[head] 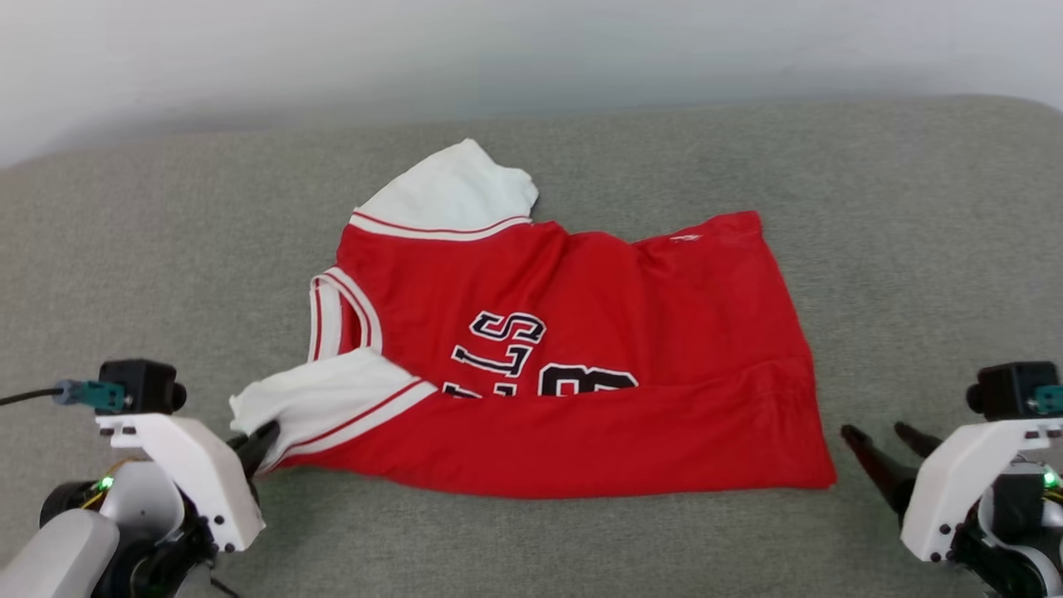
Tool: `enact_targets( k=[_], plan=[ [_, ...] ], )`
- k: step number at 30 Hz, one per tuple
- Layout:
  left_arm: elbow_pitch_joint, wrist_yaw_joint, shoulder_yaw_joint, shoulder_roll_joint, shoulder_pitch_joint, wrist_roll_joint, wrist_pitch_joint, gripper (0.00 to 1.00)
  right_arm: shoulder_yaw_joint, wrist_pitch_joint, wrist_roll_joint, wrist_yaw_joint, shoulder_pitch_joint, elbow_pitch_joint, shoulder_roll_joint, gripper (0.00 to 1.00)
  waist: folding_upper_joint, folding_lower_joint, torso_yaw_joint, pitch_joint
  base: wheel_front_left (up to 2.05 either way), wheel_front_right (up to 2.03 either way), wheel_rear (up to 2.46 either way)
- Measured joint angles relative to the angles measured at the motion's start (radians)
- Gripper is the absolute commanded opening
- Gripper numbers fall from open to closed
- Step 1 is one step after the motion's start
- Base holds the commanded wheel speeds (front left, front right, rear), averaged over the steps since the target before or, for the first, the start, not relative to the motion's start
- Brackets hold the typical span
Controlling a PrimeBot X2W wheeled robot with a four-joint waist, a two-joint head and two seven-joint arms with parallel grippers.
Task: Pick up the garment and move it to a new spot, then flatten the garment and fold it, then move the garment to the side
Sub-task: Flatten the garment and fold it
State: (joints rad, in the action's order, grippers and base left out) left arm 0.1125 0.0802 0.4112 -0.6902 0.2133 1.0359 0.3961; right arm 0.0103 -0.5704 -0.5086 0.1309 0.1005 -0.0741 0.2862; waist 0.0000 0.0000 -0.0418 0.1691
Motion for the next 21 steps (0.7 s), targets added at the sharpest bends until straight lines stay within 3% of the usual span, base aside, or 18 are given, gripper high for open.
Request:
enact_targets(
  k=[6,12,13,15,16,21],
  plan=[
    [-0.089,0.022,0.021,0.007,0.028,-0.049,-0.013,0.00,-0.036,-0.128,-0.023,0.000,0.046,-0.053,-0.004,1.00,0.0000,0.0000,0.032,0.048,0.00,0.00,0.00],
    [-0.118,0.034,0.034,0.020,0.037,-0.065,-0.023,0.00,-0.065,-0.160,-0.035,0.000,0.095,-0.121,-0.016,1.00,0.0000,0.0000,0.057,0.085,0.00,0.00,0.00],
    [-0.118,0.034,0.034,0.022,0.037,-0.065,-0.027,0.00,-0.067,-0.163,-0.042,0.000,0.101,-0.130,-0.016,0.65,0.0000,0.0000,0.060,0.088,0.00,0.00,0.00],
    [-0.116,0.034,0.034,0.027,0.037,-0.065,-0.030,0.00,-0.072,-0.163,-0.056,0.000,0.108,-0.144,-0.013,0.13,0.0000,0.0000,0.063,0.090,0.00,0.00,0.00],
    [-0.114,0.034,0.035,0.028,0.037,-0.065,-0.030,0.00,-0.076,-0.164,-0.058,0.000,0.113,-0.150,-0.010,0.00,0.0000,0.0000,0.063,0.090,0.00,0.00,0.00],
    [-0.105,0.035,0.031,0.034,0.032,-0.056,-0.039,0.00,-0.110,-0.148,-0.080,0.000,0.128,-0.160,0.002,0.00,0.0000,0.0000,0.059,0.077,0.00,0.00,0.00]
  ],
)
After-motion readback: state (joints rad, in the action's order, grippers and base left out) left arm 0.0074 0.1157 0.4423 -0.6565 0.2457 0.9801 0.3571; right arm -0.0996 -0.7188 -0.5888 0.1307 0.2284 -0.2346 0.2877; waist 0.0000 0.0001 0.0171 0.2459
